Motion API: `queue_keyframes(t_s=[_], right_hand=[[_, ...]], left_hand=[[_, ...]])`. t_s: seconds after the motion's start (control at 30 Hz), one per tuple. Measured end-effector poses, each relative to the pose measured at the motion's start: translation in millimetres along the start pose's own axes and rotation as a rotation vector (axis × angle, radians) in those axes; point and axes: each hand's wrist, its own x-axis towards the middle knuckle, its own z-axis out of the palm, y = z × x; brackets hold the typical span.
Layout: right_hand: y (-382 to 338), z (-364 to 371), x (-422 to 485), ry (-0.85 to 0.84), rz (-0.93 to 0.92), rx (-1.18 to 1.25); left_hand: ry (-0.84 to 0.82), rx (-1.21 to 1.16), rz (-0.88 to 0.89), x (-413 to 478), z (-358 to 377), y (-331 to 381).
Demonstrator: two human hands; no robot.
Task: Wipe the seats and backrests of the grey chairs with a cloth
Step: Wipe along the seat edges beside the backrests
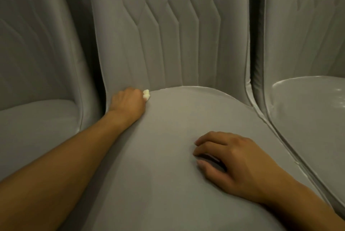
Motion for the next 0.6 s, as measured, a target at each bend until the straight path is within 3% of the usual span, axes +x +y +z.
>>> queue_keyframes(t_s=[0.17,0.23,0.37,0.6], right_hand=[[9.7,-7.2,26.9,-0.111,0.004,0.059],[12.0,-8.8,58.3,-0.143,-0.006,-0.039],[13.7,7.4,141.6,-0.211,0.190,-0.070],[19.6,56.8,171.8,-0.391,0.270,-0.147]], left_hand=[[-0.071,-0.022,0.033,11.5,2.1,-6.4],[-0.087,-0.047,0.033,10.7,2.8,-9.2],[-0.097,-0.083,0.070,7.1,1.5,-12.9],[-0.155,-0.154,0.153,3.7,-3.7,-17.3]])
